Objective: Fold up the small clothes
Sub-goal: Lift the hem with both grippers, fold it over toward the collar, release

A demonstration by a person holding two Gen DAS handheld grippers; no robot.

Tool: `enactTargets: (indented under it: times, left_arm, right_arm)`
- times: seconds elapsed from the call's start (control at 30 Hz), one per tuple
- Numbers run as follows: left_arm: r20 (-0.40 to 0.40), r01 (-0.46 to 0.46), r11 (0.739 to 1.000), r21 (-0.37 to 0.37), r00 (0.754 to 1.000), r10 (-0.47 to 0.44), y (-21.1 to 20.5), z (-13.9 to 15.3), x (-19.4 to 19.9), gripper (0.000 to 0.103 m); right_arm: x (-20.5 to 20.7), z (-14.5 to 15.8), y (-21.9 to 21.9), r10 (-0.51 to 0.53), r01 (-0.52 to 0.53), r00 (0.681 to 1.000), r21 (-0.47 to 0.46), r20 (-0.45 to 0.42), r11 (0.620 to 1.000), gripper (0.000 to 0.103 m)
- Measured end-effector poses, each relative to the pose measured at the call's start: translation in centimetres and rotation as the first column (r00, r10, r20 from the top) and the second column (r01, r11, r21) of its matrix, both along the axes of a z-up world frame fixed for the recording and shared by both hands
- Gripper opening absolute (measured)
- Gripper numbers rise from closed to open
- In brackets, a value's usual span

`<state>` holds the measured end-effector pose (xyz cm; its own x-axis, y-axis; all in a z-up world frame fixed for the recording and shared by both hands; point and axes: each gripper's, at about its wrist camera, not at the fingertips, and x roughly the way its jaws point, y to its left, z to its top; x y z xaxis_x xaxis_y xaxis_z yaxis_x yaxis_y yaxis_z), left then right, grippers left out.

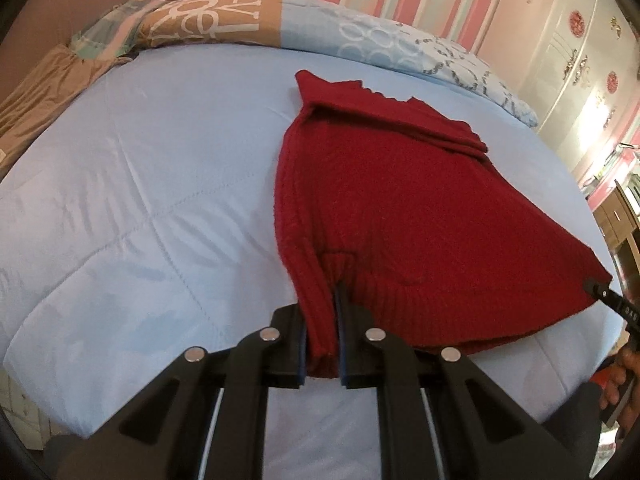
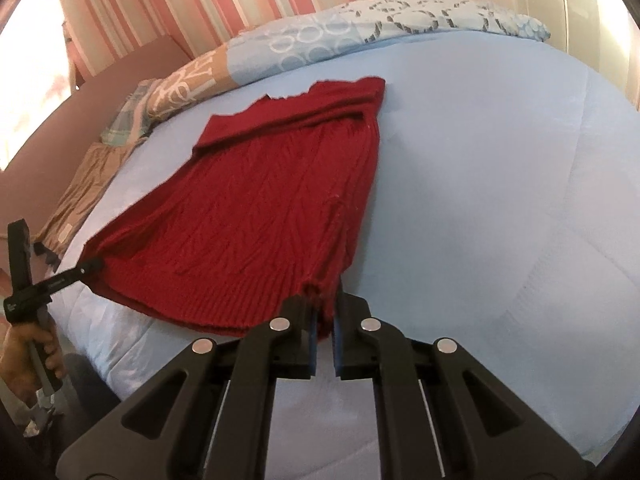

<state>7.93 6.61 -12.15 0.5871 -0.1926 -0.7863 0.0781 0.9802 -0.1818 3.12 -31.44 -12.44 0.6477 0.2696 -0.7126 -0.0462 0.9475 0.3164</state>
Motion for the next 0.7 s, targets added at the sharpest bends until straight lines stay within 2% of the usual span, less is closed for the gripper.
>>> enactTargets:
  times: [0.17, 0.3, 0.47, 0.7]
  left_arm:
    - [0.006, 0.013, 1.000, -0.005, 1.000, -0.013, 0.0, 1.3, -3.1, 0.010]
    - [0.021, 0.000, 1.000, -0.005, 1.000, 0.000, 0.5, 2.5, -2.8, 0.010]
    - [0.075, 0.010, 0.999, 0.037, 0.997, -0.013, -0.2, 4.8, 0.7, 0.010]
    - [0.151, -0.012, 0.998, 0.063, 0.989, 0.002, -1.5, 7.2, 8.5, 0.011]
  right_arm:
    - [-2.8, 2.0, 0.2, 0.010, -0.010, 1.000, 0.013, 0.027, 1.000, 0.006]
    - [-2.6, 2.8, -0.2, -0.011, 0.011, 0.999, 0.013, 0.034, 1.000, 0.006]
    - [1.2, 4.4, -0.1, -0.016, 0.019, 0.998, -0.041, 0.064, 0.999, 0.006]
    - [7.7, 6.6, -0.3, -0.029, 0.038, 0.992, -0.067, 0.122, 0.997, 0.006]
